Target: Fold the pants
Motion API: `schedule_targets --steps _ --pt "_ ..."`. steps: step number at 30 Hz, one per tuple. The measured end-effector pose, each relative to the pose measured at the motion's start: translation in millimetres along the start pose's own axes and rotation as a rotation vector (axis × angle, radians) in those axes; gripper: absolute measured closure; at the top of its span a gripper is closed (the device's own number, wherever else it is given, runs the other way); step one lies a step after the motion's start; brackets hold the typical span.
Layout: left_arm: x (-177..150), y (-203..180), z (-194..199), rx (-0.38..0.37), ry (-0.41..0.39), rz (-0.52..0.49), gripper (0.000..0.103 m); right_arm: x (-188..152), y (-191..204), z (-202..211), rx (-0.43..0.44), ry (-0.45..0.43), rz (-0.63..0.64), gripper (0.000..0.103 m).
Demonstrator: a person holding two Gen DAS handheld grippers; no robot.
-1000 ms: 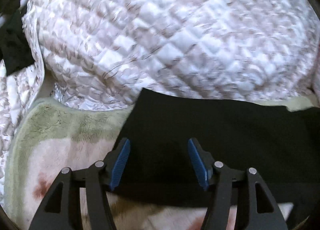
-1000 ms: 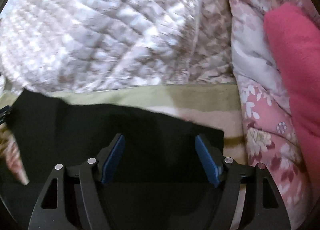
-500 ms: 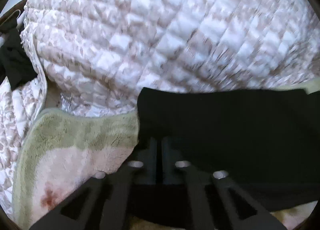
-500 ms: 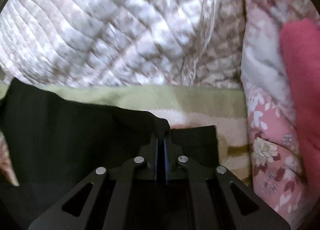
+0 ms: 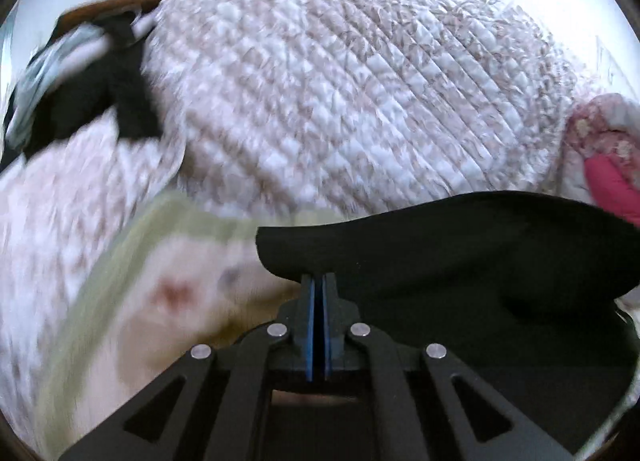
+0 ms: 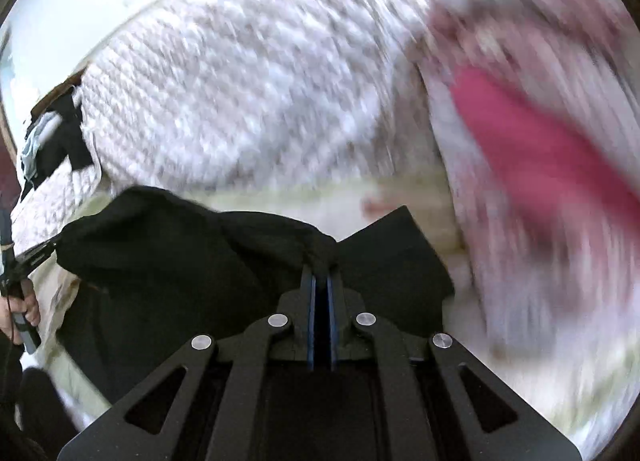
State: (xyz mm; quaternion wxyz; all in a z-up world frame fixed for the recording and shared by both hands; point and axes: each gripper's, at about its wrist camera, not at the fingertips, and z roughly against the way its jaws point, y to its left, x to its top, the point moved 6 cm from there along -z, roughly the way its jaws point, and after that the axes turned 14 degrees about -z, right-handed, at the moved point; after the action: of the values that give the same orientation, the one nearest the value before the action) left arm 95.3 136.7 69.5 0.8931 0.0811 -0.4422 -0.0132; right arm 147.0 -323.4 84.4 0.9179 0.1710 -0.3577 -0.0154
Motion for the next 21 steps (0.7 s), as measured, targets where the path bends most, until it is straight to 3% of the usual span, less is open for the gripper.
schedule_targets --steps 2,5,7,9,11,13,17,21 --pt "-34.2 -3.3 8.4 -0.020 0.053 0.014 0.097 -31.6 -20.7 -4.4 -0.037 0.079 -0.047 0.099" --pt "-88.0 -7.1 9.9 -0.063 0.192 0.066 0.093 -69.3 -45.3 -9.6 -0.070 0.189 -0.126 0.095" --pt "-112.5 -7.0 18.0 -0.080 0.247 0.109 0.093 -81.4 -51.1 -4.6 -0.082 0.209 -0.162 0.086" --pt "-122.0 -5.1 31.4 -0.073 0.247 0.140 0.091 -85.6 -55.4 3.1 -0.092 0.196 -0.201 0.080" --pt "-123.7 -2.1 43.0 -0.074 0.237 0.188 0.082 -88.3 -56.3 8.0 -0.077 0.189 -0.238 0.075" --pt "-122.2 -1.6 52.3 -0.095 0.217 0.238 0.067 -88.9 -58.0 12.5 -0.069 0.172 -0.279 0.071" --pt "-99.8 -15.7 57.8 -0.169 0.169 0.255 0.059 -90.0 -62.4 18.0 -0.042 0.143 -0.369 0.057" --pt "-70.7 -33.4 37.9 -0.233 0.158 0.263 0.048 -90.1 -66.9 22.8 -0.011 0.126 -0.457 0.055"
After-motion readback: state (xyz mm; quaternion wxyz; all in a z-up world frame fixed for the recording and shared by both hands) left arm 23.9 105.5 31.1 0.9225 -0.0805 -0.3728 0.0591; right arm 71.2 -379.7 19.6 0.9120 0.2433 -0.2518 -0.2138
